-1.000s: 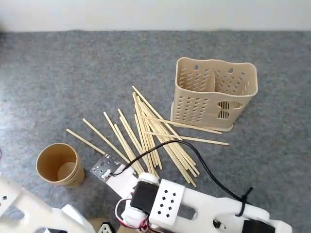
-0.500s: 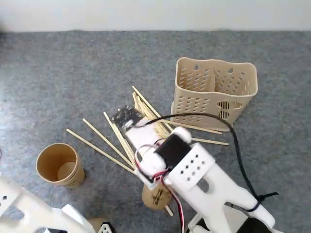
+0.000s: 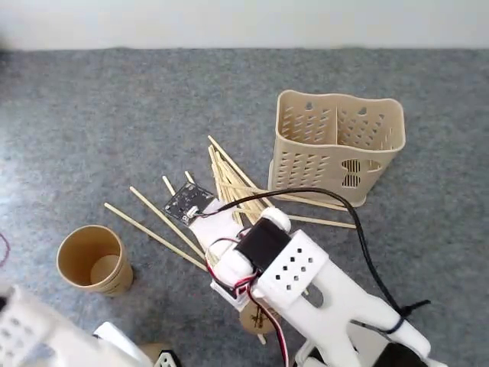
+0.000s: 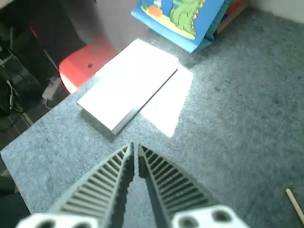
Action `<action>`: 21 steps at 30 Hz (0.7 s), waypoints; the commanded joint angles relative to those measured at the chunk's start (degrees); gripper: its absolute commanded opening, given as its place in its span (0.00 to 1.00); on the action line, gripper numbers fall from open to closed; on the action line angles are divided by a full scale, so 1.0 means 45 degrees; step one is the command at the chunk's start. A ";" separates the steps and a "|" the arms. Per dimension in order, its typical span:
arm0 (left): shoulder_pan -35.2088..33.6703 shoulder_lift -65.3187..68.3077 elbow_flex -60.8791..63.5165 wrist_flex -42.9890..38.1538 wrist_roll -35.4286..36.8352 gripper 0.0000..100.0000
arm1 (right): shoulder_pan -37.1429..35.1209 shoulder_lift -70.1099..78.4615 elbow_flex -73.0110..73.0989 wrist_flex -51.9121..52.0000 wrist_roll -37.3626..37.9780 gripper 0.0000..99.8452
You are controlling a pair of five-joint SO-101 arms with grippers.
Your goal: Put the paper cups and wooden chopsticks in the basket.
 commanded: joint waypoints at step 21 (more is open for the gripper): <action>-0.0918 -0.8361 0.6398 -0.2090 0.0020 0.02 | -0.0205 -0.3233 -0.1602 -0.4230 0.4454 0.01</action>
